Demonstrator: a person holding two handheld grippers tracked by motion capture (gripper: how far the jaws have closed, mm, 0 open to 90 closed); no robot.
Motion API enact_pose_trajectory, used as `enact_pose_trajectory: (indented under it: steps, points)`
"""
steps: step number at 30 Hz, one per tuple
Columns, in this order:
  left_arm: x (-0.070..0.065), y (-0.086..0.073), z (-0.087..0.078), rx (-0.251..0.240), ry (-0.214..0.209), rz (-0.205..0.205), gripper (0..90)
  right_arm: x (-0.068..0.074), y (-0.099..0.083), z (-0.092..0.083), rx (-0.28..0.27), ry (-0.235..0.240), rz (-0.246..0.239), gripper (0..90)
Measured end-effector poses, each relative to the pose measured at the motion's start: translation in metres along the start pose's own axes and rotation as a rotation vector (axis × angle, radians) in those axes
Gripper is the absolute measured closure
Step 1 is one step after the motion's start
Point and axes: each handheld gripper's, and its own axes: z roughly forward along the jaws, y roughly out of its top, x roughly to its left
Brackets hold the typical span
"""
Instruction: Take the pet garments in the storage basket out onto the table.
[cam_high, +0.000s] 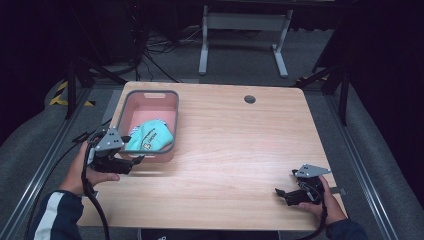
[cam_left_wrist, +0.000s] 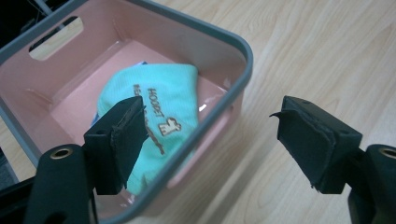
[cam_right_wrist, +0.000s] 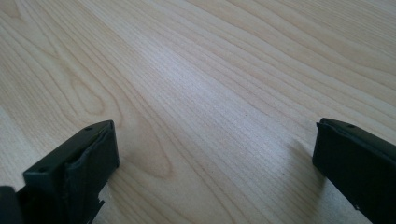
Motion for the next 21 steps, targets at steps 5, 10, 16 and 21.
enact_pose_trajectory:
  steps: [5, 10, 16, 21]
  points:
    - [0.012, 0.017, 0.006, 0.038, 0.002, 0.007, 23.2, 0.0, 0.0, 0.0, 0.0, 0.0, 0.0, 0.6]
    - [0.022, 0.027, 0.019, 0.092, 0.002, 0.012, 23.1, 0.0, 0.0, 0.0, 0.0, 0.001, 0.0, 0.6]
    - [0.032, 0.035, 0.034, 0.14, 0.002, 0.0, 22.7, 0.0, 0.0, 0.0, 0.0, 0.001, 0.0, 0.6]
    - [0.042, 0.039, 0.048, 0.193, 0.001, -0.009, 22.9, 0.0, 0.0, 0.0, 0.0, 0.002, 0.0, 0.5]
